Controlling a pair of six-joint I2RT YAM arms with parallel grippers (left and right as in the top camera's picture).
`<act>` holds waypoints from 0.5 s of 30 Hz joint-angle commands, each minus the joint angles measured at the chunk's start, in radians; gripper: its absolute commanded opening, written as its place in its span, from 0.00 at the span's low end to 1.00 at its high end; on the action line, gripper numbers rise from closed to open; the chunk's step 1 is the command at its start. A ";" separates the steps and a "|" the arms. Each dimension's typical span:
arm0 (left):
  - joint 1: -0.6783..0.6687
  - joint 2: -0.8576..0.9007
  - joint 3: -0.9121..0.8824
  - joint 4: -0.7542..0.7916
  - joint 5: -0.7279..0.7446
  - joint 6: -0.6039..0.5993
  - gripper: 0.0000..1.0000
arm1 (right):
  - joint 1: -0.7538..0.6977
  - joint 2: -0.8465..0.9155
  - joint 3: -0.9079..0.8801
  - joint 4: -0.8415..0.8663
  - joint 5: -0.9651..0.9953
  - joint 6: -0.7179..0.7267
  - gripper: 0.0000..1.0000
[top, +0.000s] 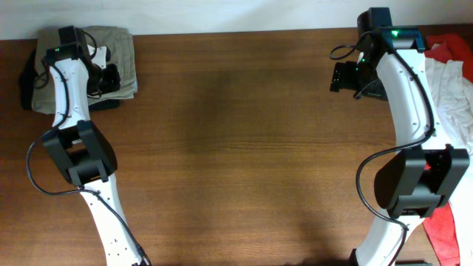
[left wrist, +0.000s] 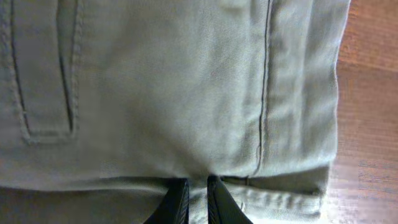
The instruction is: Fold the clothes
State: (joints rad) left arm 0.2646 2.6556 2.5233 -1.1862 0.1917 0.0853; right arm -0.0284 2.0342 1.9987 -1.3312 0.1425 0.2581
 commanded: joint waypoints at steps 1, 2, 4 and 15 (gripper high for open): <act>0.013 -0.111 -0.001 -0.048 -0.015 -0.003 0.14 | 0.002 -0.012 -0.001 0.000 0.020 0.000 0.99; 0.013 -0.165 -0.001 -0.065 -0.014 -0.003 0.33 | 0.002 -0.012 -0.001 0.000 0.020 0.000 0.99; 0.013 -0.274 -0.001 -0.102 -0.011 -0.003 0.87 | 0.002 -0.012 -0.001 0.000 0.020 0.001 0.99; 0.013 -0.771 -0.003 -0.491 0.256 -0.048 0.99 | 0.002 -0.012 -0.001 0.000 0.020 0.001 0.99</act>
State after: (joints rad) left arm 0.2714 1.9373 2.5202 -1.6653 0.3691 0.0467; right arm -0.0284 2.0342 1.9987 -1.3315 0.1421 0.2573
